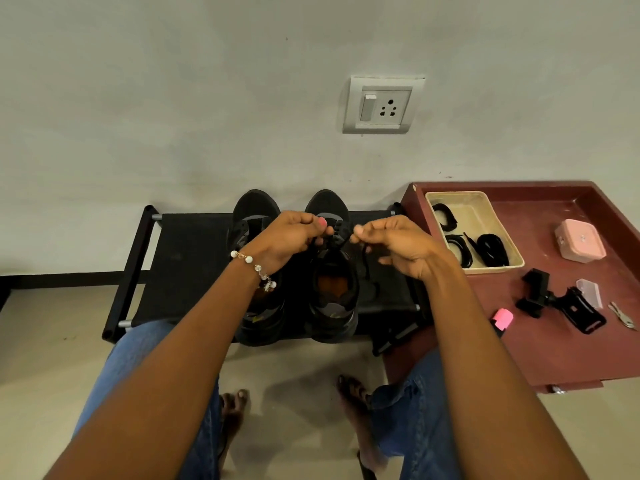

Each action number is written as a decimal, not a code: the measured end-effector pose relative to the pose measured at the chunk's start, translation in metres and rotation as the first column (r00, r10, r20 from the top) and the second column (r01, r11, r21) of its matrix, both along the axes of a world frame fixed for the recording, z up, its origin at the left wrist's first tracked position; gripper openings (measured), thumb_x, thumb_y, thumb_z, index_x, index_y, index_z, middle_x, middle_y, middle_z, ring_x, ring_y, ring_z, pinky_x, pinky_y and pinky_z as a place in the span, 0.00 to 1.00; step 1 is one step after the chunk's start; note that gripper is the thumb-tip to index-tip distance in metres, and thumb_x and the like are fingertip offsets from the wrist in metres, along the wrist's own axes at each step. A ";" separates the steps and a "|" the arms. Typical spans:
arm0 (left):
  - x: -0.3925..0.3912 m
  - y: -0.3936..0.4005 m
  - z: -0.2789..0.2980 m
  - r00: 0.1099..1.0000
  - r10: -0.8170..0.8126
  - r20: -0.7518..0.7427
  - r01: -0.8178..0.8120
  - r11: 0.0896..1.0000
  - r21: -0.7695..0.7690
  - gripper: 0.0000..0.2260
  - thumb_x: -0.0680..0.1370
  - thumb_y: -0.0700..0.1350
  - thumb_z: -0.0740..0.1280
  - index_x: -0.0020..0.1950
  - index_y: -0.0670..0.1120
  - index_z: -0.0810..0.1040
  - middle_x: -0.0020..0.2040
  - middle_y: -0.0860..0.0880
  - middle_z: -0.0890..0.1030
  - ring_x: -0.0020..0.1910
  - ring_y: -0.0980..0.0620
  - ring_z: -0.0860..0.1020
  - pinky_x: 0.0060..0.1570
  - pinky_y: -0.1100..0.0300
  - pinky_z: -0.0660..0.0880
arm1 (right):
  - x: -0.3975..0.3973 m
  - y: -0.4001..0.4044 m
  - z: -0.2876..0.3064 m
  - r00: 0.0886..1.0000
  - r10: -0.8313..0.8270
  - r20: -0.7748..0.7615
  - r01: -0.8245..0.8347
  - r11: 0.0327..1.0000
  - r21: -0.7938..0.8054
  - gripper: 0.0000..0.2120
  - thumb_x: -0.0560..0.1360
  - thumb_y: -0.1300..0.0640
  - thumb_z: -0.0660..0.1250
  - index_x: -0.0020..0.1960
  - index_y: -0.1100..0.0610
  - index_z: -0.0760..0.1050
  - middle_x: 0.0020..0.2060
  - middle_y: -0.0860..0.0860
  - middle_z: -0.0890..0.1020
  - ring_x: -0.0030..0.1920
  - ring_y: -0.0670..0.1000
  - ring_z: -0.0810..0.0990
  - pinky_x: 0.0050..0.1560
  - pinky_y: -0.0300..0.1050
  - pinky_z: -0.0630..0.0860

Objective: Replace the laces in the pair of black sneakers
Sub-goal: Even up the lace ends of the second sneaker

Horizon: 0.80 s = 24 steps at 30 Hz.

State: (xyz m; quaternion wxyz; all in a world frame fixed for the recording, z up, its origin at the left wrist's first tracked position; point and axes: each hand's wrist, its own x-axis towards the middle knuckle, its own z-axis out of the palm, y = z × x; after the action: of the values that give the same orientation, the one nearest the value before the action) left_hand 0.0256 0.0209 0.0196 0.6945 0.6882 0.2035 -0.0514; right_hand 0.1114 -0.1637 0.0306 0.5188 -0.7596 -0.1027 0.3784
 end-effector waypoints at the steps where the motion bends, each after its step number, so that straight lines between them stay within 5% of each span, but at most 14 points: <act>1: 0.000 -0.004 0.001 0.999 0.042 0.003 -0.042 0.996 -0.078 0.09 0.81 0.43 0.63 0.46 0.43 0.81 0.45 0.49 0.82 0.46 0.53 0.79 0.47 0.63 0.75 | -0.001 0.003 0.000 0.998 -0.052 -0.027 0.053 0.997 0.058 0.10 0.75 0.51 0.70 0.36 0.53 0.82 0.35 0.45 0.83 0.42 0.46 0.75 0.52 0.51 0.64; 4: 0.004 -0.015 0.001 0.979 0.200 0.024 -0.183 0.931 -0.316 0.10 0.82 0.41 0.62 0.46 0.39 0.80 0.44 0.46 0.82 0.44 0.51 0.81 0.41 0.64 0.79 | -0.004 0.015 -0.004 0.974 -0.208 -0.092 0.223 0.953 0.203 0.12 0.76 0.49 0.69 0.36 0.53 0.80 0.42 0.48 0.85 0.52 0.49 0.81 0.61 0.57 0.62; 7: 0.007 -0.022 -0.004 0.959 0.280 0.053 -0.242 0.898 -0.368 0.10 0.82 0.39 0.61 0.44 0.38 0.79 0.42 0.44 0.83 0.40 0.50 0.81 0.37 0.64 0.79 | -0.008 0.024 -0.012 0.933 -0.316 -0.175 0.359 0.864 0.354 0.09 0.78 0.54 0.67 0.43 0.57 0.80 0.42 0.53 0.85 0.48 0.52 0.84 0.59 0.52 0.74; 10: 0.010 -0.023 -0.019 0.948 0.304 0.098 -0.266 0.921 -0.284 0.08 0.80 0.36 0.62 0.46 0.41 0.81 0.41 0.46 0.84 0.40 0.50 0.81 0.38 0.63 0.78 | -0.012 0.032 -0.020 0.898 -0.366 -0.244 0.439 0.769 0.464 0.08 0.80 0.65 0.62 0.51 0.64 0.79 0.36 0.54 0.84 0.38 0.51 0.82 0.44 0.43 0.80; 14: 0.011 -0.027 -0.030 0.947 0.282 0.157 -0.265 0.957 -0.118 0.08 0.79 0.34 0.64 0.53 0.41 0.82 0.45 0.46 0.84 0.41 0.56 0.81 0.33 0.69 0.74 | -0.014 0.041 -0.034 0.889 -0.406 -0.212 0.457 0.763 0.456 0.12 0.80 0.71 0.58 0.58 0.66 0.78 0.38 0.53 0.83 0.36 0.47 0.81 0.43 0.42 0.81; 18: 0.010 -0.029 -0.031 0.934 0.306 0.185 -0.296 0.952 -0.082 0.10 0.79 0.33 0.64 0.58 0.38 0.80 0.46 0.46 0.84 0.36 0.62 0.81 0.31 0.72 0.72 | -0.017 0.046 -0.044 0.857 -0.465 -0.221 0.512 0.730 0.453 0.11 0.78 0.71 0.62 0.56 0.65 0.79 0.42 0.57 0.83 0.36 0.48 0.80 0.40 0.39 0.79; 24: 0.013 -0.027 -0.037 0.916 0.356 0.185 -0.360 0.933 -0.013 0.07 0.77 0.39 0.69 0.54 0.39 0.81 0.41 0.45 0.84 0.35 0.57 0.80 0.32 0.67 0.74 | -0.023 0.052 -0.046 0.747 -0.585 -0.316 0.660 0.591 0.464 0.06 0.74 0.70 0.69 0.49 0.64 0.76 0.35 0.58 0.83 0.31 0.51 0.80 0.34 0.39 0.78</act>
State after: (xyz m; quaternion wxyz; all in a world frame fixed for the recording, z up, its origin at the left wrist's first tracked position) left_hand 0.0386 -0.0065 -0.0174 0.7005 0.6486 0.2614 0.1424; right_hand 0.0880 -0.1121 -0.0155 0.8183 -0.5383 0.0998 0.1752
